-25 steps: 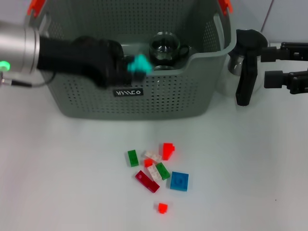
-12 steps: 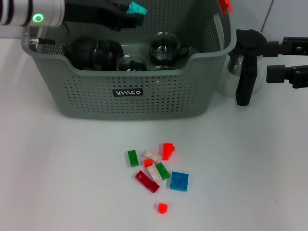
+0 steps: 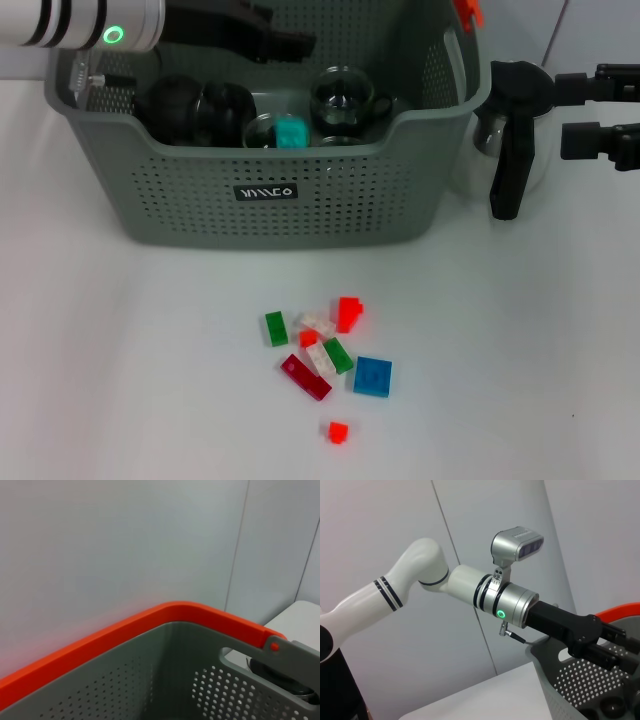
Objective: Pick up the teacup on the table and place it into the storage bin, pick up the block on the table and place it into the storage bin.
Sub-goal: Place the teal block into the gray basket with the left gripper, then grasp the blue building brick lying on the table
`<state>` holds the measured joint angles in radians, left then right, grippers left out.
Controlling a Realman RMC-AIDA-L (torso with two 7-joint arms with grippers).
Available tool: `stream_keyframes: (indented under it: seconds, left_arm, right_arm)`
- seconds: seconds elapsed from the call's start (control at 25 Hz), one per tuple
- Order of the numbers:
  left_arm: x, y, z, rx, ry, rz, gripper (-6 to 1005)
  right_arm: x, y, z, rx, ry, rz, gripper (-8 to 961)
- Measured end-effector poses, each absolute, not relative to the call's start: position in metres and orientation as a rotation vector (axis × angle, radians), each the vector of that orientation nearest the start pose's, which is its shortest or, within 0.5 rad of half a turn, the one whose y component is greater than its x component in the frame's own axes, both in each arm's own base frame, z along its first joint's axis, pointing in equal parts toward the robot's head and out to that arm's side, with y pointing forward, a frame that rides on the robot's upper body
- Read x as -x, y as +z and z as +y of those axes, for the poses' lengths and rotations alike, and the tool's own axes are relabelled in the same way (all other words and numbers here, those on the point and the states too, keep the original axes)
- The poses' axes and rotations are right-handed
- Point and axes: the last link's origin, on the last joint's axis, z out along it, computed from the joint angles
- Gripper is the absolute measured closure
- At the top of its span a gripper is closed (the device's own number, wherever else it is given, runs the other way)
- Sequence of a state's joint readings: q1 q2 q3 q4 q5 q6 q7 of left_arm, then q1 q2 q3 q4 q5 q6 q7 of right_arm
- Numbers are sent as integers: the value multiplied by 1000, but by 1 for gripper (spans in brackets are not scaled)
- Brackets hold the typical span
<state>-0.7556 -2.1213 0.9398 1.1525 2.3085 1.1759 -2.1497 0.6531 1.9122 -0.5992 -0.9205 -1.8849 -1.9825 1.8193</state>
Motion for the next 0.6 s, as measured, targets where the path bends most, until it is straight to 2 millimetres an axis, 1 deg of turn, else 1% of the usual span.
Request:
stream_keyframes:
  seconds: [0.04, 0.24, 0.36, 0.48, 0.6]
  left_arm:
    - [138, 44, 439, 2433, -315, -663, 544]
    - [136, 52, 436, 2426, -320, -641, 301]
    - [126, 58, 419, 2479, -352, -603, 204]
    - [113, 61, 393, 2569, -388, -547, 106]
    - [107, 65, 368, 2663, -464, -517, 64]
  right_arm:
    - [-191, 122, 346, 2901, 870, 563, 70]
    - [-191, 124, 346, 2899, 867, 561, 70]
    - [-191, 128, 347, 2895, 864, 572, 70]
    - [-194, 132, 345, 2892, 860, 585, 69]
    - [-198, 136, 343, 2894, 847, 589, 69]
